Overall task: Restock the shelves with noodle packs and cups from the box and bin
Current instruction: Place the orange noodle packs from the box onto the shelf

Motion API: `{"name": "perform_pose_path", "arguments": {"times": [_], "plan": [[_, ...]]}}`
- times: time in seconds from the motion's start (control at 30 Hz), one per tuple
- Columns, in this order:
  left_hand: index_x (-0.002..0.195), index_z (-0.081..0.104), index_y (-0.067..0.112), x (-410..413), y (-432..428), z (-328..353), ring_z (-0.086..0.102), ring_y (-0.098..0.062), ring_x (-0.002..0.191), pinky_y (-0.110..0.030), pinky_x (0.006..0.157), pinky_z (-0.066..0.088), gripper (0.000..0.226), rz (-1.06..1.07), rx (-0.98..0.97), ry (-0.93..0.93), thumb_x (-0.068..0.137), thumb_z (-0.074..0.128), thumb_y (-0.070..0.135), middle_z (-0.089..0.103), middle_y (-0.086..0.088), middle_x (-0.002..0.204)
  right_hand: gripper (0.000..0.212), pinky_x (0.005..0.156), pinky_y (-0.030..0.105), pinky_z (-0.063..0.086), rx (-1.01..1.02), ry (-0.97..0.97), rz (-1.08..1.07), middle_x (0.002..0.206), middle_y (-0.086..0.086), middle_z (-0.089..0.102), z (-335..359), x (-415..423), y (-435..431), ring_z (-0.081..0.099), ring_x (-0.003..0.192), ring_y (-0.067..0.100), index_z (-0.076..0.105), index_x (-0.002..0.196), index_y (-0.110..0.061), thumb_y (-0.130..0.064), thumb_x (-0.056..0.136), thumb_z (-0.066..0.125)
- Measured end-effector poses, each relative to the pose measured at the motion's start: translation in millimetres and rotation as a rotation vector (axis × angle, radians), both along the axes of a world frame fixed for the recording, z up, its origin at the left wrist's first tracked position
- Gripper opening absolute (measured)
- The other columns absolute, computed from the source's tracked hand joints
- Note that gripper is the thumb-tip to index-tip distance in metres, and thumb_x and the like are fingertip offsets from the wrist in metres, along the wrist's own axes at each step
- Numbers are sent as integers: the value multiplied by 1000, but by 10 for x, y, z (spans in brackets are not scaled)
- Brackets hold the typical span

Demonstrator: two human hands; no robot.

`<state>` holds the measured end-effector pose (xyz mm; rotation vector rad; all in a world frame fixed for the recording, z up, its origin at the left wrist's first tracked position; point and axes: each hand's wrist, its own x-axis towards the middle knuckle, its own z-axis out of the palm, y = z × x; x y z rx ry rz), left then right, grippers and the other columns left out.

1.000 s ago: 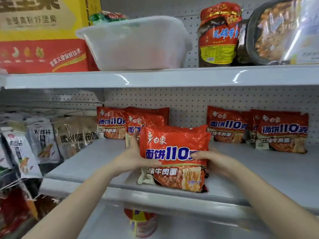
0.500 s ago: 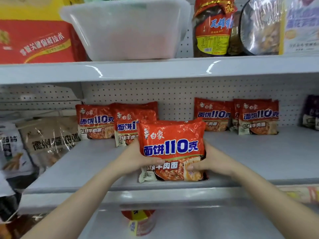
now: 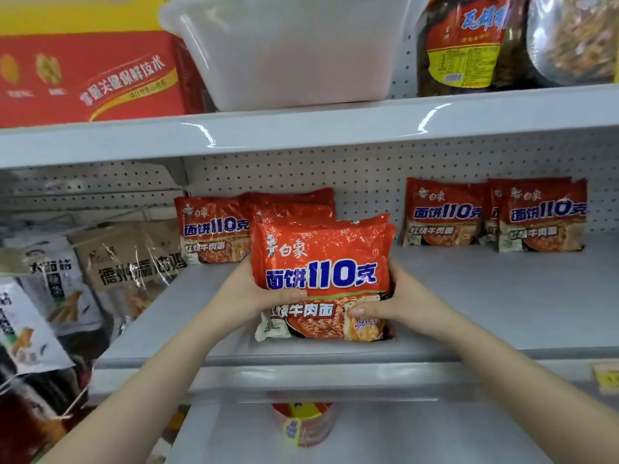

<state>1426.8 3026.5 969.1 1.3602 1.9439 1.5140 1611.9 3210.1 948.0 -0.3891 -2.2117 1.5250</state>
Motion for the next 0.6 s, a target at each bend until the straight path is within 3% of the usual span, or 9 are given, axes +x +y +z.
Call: {"name": "perform_pose_path", "arguments": {"times": [0.13, 0.27, 0.37, 0.53, 0.6], "plan": [[114, 51, 33, -105, -124, 97, 69, 5, 87, -10, 62, 52, 60, 79, 4, -9, 72, 83, 7, 72, 28, 94, 82, 75, 19, 56, 16, -19, 74, 111, -12, 70, 121, -228, 11, 69, 101, 4, 41, 129, -28, -18, 63, 88], [122, 53, 29, -327, -288, 208, 70, 3, 92, -11, 66, 54, 65, 124, -35, 9, 69, 87, 14, 74, 19, 100, 71, 71, 15, 54, 46, -11, 151, 103, -19, 72, 168, -529, -83, 69, 98, 2, 44, 124, -29, -9, 70, 84], [117, 54, 33, -516, -465, 256, 70, 1, 92, -17, 71, 58, 64, 157, -68, 25, 64, 87, 23, 73, 22, 100, 71, 75, 17, 55, 86, 4, 163, 110, -11, 71, 200, -746, -205, 69, 100, 3, 45, 126, -27, -9, 70, 85], [112, 54, 34, -892, -731, 286, 71, -1, 90, -25, 70, 61, 57, 188, -58, 37, 64, 84, 28, 72, 25, 99, 73, 92, 29, 55, 235, -28, 128, 113, -16, 69, 318, -1179, -391, 67, 102, 0, 45, 119, -39, -34, 62, 91], [114, 57, 31, -1104, -816, 302, 72, -3, 92, -21, 73, 59, 58, 189, -57, 26, 63, 84, 28, 74, 22, 100, 68, 91, 23, 54, 285, -30, 129, 110, -21, 68, 357, -1377, -496, 65, 101, -6, 45, 116, -43, -34, 65, 90]]}}
